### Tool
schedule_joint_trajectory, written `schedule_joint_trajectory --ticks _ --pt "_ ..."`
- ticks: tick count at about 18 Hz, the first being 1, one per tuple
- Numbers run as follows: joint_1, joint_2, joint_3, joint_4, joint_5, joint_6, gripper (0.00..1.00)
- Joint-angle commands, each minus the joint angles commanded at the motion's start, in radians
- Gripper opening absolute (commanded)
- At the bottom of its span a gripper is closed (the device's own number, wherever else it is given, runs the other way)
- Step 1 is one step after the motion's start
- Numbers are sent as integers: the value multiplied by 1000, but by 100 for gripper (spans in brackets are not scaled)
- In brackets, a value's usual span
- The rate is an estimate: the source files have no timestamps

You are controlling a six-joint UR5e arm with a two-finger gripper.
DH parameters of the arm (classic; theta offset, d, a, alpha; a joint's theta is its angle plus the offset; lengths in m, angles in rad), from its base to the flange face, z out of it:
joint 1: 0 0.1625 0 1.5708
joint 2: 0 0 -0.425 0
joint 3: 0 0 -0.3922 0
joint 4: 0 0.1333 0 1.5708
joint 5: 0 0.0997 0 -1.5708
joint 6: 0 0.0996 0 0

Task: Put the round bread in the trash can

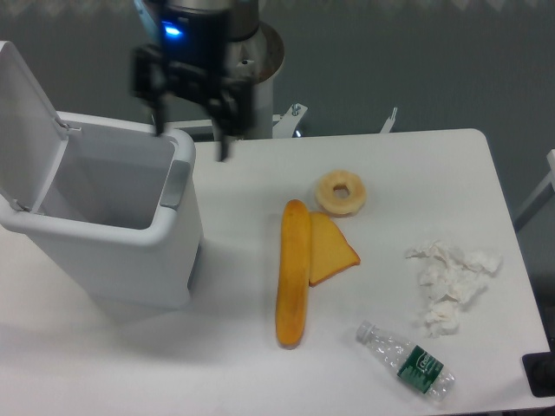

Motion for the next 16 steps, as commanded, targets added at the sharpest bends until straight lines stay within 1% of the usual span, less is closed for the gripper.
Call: schedule_joint_trajectory --ticks 2,4,8,11,12,16 --pt "42 -20 -12 0 40 42 100" --pt "68 -64 -14 2 83 89 100" --pt "127 -165 1 3 167 181 100" --pt "181 -256 18 5 189 282 100" --pt "196 -281 23 12 189 302 100" --pt "229 -365 28 121 189 332 100"
